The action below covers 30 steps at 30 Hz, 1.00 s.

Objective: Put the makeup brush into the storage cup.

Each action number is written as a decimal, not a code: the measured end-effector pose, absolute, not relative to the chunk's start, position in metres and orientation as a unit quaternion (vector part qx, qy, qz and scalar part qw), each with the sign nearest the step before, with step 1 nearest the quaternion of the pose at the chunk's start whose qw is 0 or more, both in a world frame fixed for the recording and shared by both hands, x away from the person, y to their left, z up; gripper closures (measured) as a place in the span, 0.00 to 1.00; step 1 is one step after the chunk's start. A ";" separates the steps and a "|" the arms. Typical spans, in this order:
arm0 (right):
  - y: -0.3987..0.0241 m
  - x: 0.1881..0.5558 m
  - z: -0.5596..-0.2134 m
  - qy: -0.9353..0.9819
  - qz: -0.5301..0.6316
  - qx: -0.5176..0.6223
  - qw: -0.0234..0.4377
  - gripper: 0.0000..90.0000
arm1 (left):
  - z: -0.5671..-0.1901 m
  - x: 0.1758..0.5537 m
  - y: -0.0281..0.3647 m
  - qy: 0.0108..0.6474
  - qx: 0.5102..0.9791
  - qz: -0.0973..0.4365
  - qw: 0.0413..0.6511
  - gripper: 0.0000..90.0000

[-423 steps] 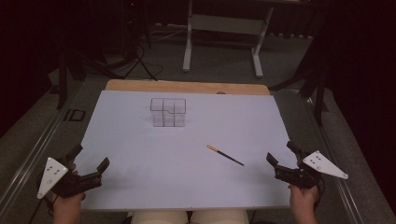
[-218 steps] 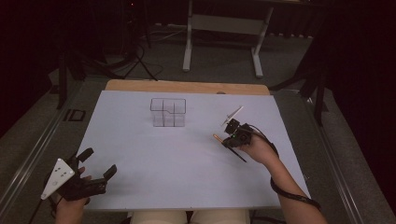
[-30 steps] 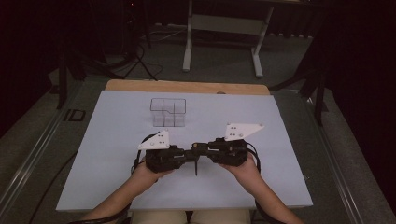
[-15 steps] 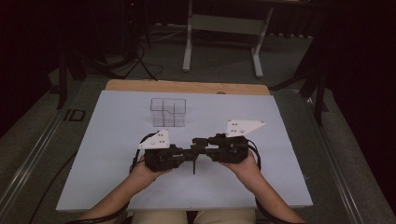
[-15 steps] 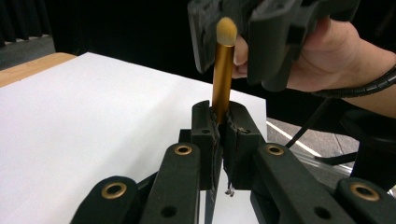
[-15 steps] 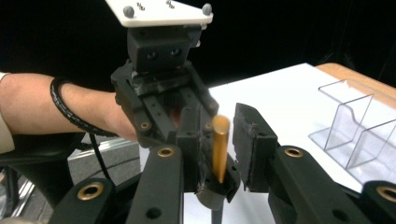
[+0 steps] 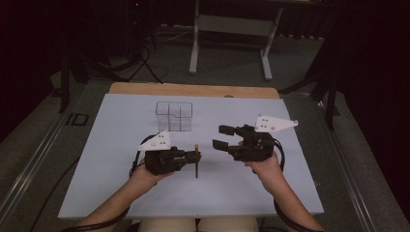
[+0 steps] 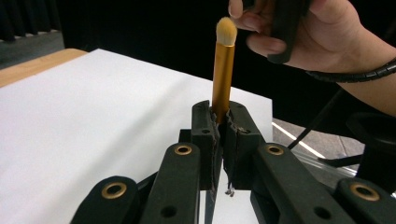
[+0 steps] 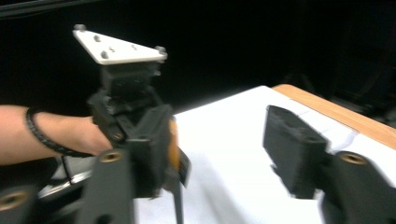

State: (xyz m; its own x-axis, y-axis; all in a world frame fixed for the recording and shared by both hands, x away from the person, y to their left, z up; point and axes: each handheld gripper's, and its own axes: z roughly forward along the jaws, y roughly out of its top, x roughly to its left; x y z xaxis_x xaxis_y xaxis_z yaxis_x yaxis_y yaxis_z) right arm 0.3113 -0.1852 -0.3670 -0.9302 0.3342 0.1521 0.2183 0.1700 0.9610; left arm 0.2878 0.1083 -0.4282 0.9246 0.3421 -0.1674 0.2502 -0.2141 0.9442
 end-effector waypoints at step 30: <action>-0.256 0.291 -0.411 0.746 0.594 0.282 0.102 0.16 | -0.345 0.323 0.181 0.248 0.736 0.150 0.612 0.94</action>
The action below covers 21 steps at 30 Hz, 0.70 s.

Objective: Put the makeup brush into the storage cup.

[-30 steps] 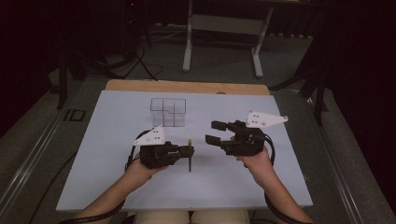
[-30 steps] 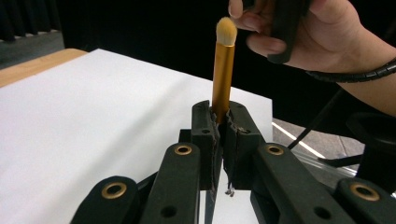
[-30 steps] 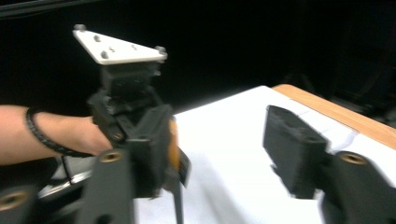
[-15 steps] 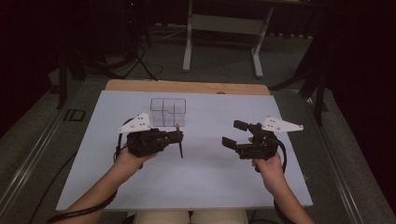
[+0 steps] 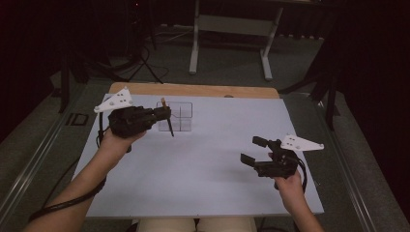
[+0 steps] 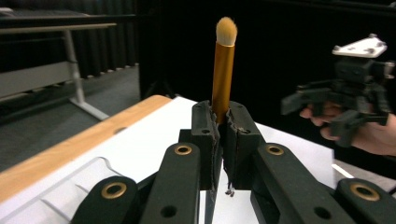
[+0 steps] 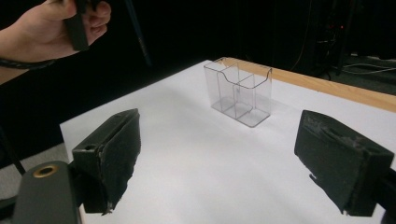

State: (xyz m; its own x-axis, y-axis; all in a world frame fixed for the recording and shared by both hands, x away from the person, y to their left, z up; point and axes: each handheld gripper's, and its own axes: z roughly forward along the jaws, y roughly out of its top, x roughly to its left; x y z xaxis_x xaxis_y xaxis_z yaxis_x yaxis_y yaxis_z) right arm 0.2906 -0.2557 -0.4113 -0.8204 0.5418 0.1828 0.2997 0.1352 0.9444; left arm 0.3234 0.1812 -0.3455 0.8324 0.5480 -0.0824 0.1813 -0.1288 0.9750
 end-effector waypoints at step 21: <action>-0.264 0.282 -0.426 0.744 0.597 0.272 0.127 0.16 | -0.327 0.365 0.195 0.284 0.722 0.201 0.598 0.94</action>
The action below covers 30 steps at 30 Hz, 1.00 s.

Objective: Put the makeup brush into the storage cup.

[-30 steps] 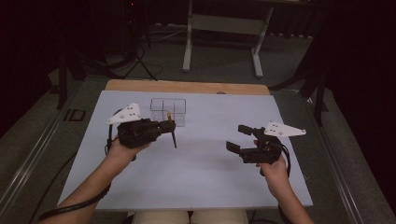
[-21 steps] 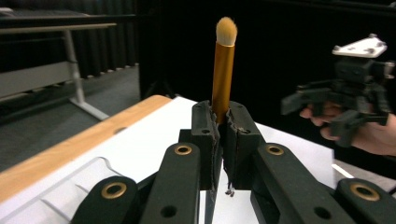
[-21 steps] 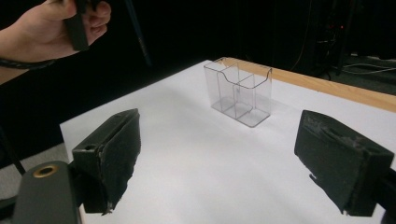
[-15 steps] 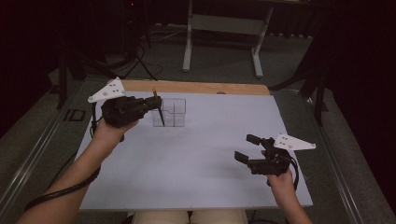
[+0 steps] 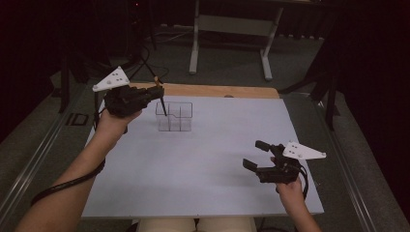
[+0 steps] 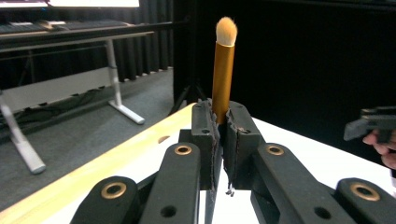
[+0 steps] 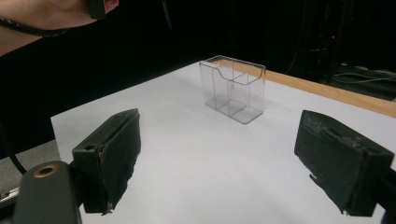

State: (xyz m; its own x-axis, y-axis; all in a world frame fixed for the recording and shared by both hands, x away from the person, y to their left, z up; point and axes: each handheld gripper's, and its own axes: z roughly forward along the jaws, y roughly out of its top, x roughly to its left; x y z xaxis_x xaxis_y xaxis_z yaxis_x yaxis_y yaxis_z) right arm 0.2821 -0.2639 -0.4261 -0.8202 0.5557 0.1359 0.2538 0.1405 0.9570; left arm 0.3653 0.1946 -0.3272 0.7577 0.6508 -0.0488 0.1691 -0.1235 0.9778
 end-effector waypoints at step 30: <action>-0.264 0.284 -0.425 0.746 0.599 0.264 0.125 0.16 | -0.349 0.426 0.196 0.332 0.713 0.252 0.563 0.94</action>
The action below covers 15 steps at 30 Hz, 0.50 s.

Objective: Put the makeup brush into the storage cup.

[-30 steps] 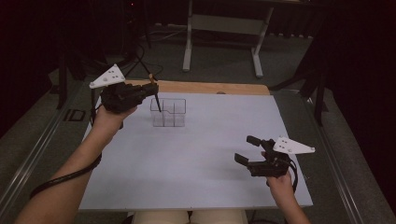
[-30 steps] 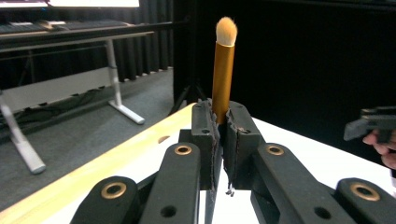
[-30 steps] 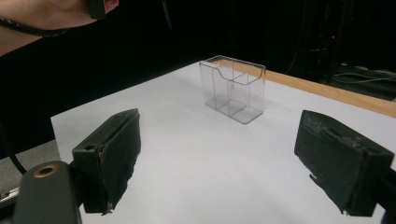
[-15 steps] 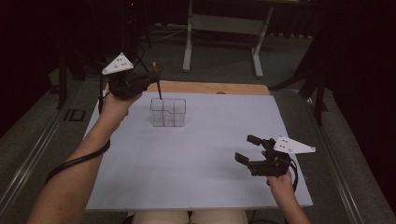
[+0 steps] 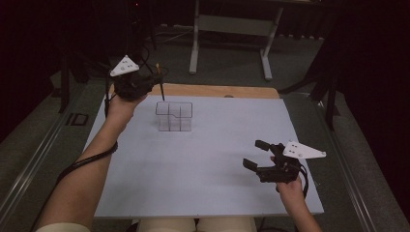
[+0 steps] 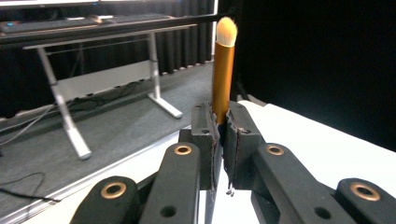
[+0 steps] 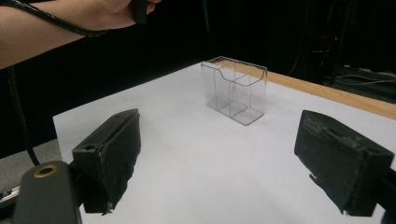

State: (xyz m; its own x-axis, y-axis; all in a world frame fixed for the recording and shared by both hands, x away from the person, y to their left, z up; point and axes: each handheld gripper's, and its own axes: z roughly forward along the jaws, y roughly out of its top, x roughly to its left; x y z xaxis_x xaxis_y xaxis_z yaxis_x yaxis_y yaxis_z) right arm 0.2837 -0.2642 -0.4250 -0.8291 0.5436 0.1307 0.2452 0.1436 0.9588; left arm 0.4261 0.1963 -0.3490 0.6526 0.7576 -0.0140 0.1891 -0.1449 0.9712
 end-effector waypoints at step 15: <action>-0.265 0.283 -0.426 0.748 0.597 0.264 0.124 0.16 | -0.383 0.442 0.200 0.355 0.710 0.258 0.550 0.94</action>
State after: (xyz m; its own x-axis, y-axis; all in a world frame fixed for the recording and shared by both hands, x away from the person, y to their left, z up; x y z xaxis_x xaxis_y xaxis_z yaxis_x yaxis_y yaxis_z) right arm 0.2833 -0.2651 -0.4258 -0.8298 0.5429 0.1292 0.2465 0.1488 0.9576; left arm 0.4416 0.2003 -0.3825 0.6145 0.7885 -0.0246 0.2213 -0.1424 0.9648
